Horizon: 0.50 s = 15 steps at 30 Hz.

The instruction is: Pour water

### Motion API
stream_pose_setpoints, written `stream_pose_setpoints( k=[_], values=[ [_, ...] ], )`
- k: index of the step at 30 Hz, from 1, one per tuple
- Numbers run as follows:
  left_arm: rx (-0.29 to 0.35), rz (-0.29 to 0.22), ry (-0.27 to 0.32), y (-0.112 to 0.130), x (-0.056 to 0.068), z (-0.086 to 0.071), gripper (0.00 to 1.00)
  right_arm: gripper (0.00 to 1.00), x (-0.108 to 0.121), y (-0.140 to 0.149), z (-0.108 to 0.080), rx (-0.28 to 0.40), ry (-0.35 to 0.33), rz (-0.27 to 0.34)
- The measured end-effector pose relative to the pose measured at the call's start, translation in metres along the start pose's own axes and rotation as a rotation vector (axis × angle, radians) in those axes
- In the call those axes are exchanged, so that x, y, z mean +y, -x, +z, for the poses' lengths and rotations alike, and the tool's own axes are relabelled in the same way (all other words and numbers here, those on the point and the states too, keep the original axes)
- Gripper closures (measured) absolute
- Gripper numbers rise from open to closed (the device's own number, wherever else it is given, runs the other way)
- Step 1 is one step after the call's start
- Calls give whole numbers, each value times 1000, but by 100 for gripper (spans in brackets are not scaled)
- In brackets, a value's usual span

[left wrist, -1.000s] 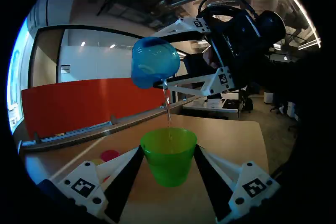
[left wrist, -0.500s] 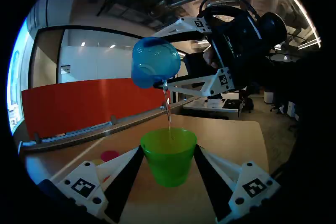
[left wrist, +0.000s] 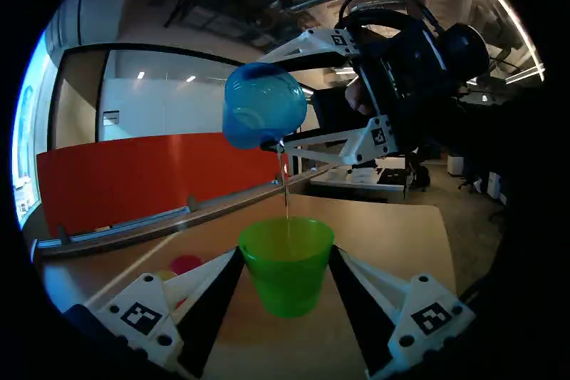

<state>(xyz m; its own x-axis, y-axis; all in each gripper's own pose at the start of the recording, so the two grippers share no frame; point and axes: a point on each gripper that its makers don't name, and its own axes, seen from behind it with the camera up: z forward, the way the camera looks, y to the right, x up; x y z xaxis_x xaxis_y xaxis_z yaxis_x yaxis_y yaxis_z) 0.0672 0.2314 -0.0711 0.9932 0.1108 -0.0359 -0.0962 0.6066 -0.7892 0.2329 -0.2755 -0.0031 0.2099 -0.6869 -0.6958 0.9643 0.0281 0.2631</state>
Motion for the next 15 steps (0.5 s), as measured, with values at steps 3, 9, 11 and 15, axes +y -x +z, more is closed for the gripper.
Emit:
stream_pose_setpoints(
  k=[3,9,11,15],
  values=[
    [0,1,0,0,0,0,15,10,1,0,0,0,1,-8],
    [0,1,2,0,1,0,15,10,0,1,1,0,-4,-18],
    [-1,1,2,0,1,0,15,10,0,1,1,-1,-4,-22],
    [-2,3,1,0,1,0,15,10,-1,2,1,-2,-6,-31]
  ],
)
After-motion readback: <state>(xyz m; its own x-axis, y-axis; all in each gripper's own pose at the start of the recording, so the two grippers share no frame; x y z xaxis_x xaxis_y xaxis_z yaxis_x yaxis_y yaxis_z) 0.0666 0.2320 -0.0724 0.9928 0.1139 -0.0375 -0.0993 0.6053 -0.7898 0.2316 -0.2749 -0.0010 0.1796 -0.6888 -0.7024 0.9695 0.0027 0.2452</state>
